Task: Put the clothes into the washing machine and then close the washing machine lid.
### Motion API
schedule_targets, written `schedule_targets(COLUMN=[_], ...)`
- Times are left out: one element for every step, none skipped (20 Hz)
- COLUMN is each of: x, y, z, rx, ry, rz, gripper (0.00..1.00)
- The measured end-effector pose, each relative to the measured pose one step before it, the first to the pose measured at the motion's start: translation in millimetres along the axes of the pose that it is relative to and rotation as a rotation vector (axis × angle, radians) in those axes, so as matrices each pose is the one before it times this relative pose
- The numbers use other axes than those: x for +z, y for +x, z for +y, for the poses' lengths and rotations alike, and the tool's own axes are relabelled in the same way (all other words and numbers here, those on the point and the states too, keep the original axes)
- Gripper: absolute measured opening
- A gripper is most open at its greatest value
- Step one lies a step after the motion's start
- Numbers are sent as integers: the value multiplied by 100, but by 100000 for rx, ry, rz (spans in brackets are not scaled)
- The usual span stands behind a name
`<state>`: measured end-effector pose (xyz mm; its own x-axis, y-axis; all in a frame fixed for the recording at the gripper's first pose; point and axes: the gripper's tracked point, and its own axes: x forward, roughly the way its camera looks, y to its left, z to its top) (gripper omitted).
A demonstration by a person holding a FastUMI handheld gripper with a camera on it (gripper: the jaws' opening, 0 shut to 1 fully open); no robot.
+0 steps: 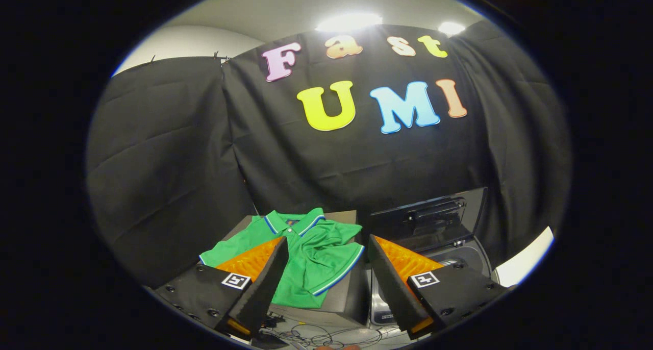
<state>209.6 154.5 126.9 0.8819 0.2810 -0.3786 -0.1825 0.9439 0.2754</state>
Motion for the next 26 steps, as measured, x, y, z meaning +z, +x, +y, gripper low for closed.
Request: schedule_targets(x=[-22, 66, -46, 11, -35, -29, -216, -61, -107, 69, 80, 247, -101, 21, -140, -121, -181, -302, -161, -48, -147, -176, -334, -246, -340, -357], y=[922, 804, 825, 728, 746, 631, 354, 363, 332, 386, 384, 451, 421, 543, 557, 584, 463, 435, 324, 522, 331, 510, 503, 485, 474, 287], z=[757, 705, 693, 758, 656, 876, 945, 870, 863, 569, 610, 352, 96, 137, 84, 123, 224, 351, 520, 245, 40, -51, 14, -29, -22, -57], rx=[473, 526, 606, 741, 425, 880, 577, 1111, 711, 640, 690, -334, -595, -702, -536, -412, 93, 293, 431, -420, -1014, -1041, -619, -381, -865, -587], ry=[-1536, -1357, -665, -619, -399, -415, -561, -306, 14, 61, -229, -825, -1170, -717, -502, -562, -156, 972, 717, -496, -1760, -2138, -1569, -947, -686, -302], rz=[2556, 2355, 2039, 2469, 2285, 2334, 2555, 2608, 1809, 1787, 1224, 935, 1126, 968, 1157, 1208, 1934, 1188, 692, 874, 1145, 1049, 783, 698, 1033, 1182], gripper=[98, 98, 98, 98, 98, 98, 98, 98, 98, 98, 98, 98, 98, 98, 98, 98, 98, 98, 98, 98, 98, 98, 98, 98, 98, 98])
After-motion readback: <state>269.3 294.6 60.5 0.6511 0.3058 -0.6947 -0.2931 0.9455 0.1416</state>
